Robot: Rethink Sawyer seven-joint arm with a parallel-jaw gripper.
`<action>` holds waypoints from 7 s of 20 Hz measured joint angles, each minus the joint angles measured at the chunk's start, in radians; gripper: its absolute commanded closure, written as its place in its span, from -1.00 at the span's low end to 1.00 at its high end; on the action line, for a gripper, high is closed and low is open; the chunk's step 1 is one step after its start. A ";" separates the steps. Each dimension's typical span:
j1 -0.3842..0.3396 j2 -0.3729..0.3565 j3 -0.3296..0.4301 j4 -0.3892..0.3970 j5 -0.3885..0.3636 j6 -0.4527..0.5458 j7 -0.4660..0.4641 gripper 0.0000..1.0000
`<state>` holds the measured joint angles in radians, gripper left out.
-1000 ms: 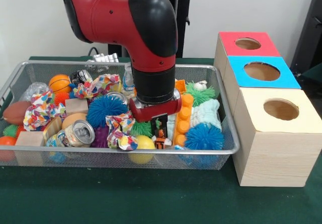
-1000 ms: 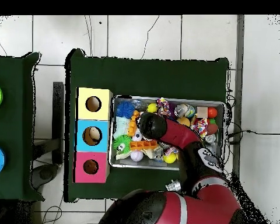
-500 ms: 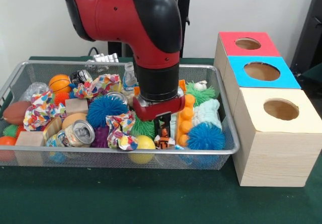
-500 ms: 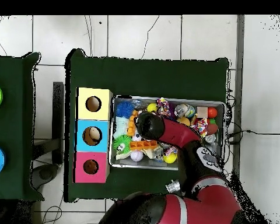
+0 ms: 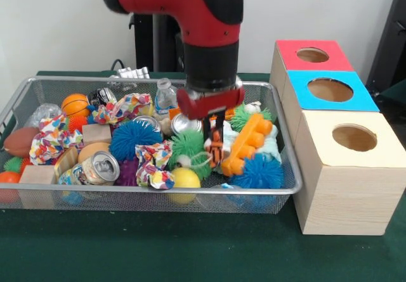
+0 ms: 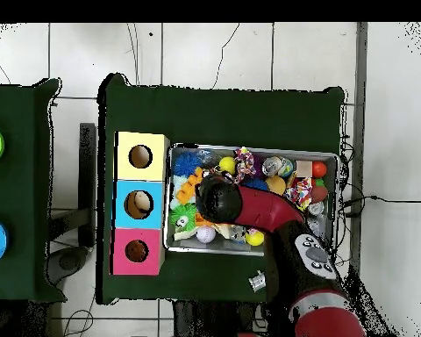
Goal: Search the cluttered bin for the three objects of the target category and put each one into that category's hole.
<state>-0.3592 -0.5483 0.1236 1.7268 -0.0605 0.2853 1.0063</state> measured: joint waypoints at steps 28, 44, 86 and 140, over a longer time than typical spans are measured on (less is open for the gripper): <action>0.073 -0.225 0.047 0.295 -0.039 -0.032 0.000 1.00; 0.090 -0.160 0.048 0.295 -0.092 -0.235 0.000 1.00; 0.086 -0.129 0.047 0.277 -0.113 -0.223 0.000 -1.00; 0.122 -0.453 0.097 0.303 -0.116 0.164 0.000 1.00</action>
<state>-0.2372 -1.0011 0.2207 2.0303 -0.1765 0.4494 1.0063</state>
